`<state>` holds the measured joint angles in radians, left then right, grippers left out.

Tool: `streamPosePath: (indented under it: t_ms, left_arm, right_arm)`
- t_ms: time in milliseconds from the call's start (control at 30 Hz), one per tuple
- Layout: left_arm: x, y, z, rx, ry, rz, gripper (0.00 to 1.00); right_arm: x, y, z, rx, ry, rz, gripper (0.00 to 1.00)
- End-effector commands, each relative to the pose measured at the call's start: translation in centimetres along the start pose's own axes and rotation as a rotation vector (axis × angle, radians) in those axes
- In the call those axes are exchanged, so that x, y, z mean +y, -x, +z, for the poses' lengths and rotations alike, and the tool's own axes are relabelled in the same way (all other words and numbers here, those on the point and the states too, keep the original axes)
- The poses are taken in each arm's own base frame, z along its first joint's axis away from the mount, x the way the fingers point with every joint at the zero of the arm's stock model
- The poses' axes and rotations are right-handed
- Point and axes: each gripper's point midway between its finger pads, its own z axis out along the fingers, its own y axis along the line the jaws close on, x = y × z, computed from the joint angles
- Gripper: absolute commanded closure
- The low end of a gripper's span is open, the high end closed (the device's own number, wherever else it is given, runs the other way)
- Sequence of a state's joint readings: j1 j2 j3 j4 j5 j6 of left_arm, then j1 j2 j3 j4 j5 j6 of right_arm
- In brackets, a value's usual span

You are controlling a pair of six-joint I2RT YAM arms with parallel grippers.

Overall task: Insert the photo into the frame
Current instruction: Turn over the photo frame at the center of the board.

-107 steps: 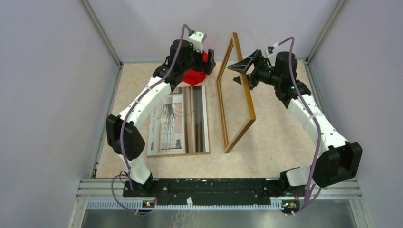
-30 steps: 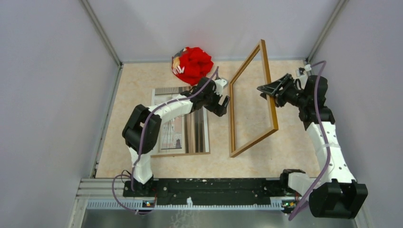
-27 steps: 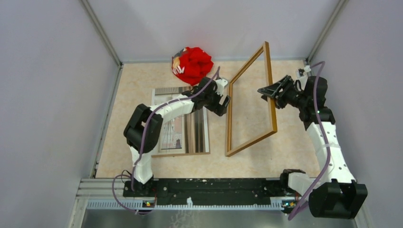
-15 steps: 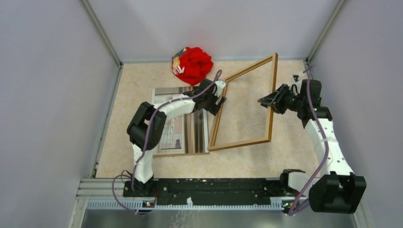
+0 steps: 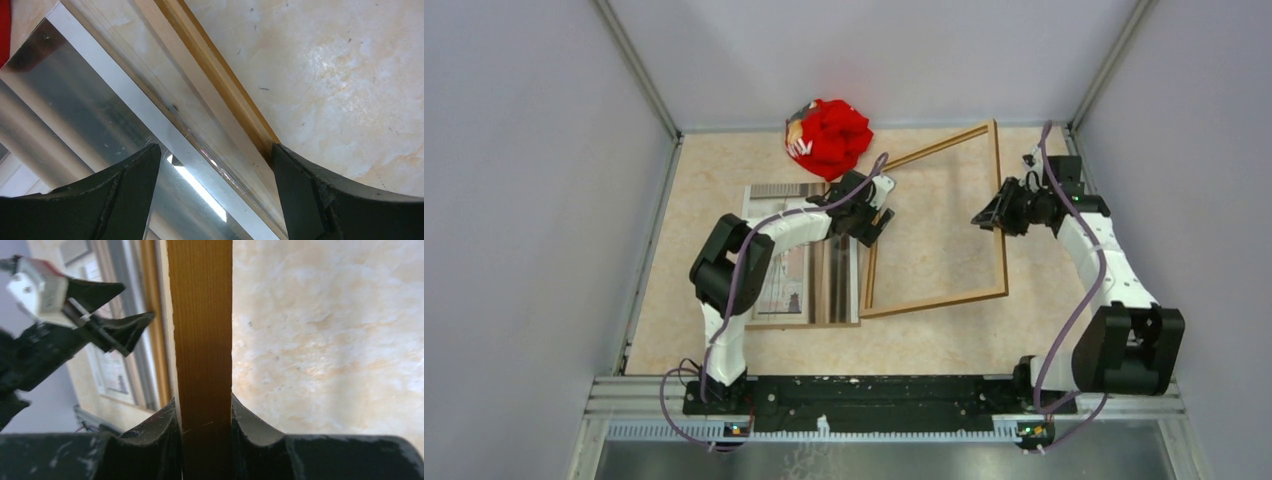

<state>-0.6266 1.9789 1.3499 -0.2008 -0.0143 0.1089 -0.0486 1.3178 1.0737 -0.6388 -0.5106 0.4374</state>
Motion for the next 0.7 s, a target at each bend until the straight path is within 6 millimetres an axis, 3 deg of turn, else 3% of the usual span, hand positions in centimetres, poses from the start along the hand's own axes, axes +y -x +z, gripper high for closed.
streamPosePath:
  t_ms: [0, 133, 300, 567, 667]
  left_arm:
    - [0.1, -0.4, -1.2, 0.007, -0.018, 0.002, 0.12]
    - [-0.5, -0.8, -1.4, 0.0, -0.056, -0.001, 0.12]
    - [-0.9, -1.7, -1.2, 0.032, -0.083, 0.019, 0.14]
    - [-2.1, -3.0, -1.1, 0.049, -0.153, 0.036, 0.16]
    - [-3.0, -3.4, -1.2, 0.056, -0.203, 0.038, 0.16]
  right_arm:
    - [-6.7, -0.4, 1.7, 0.088, -0.292, -0.063, 0.85]
    - [-10.2, -1.2, 3.7, 0.146, -0.412, -0.023, 0.87]
    - [-11.4, -1.5, 6.3, 0.183, -0.425, 0.042, 0.89]
    - [-14.8, -1.6, 7.4, 0.22, -0.581, 0.01, 0.87]
    - [-15.8, -1.8, 7.2, 0.247, -0.634, -0.017, 0.76]
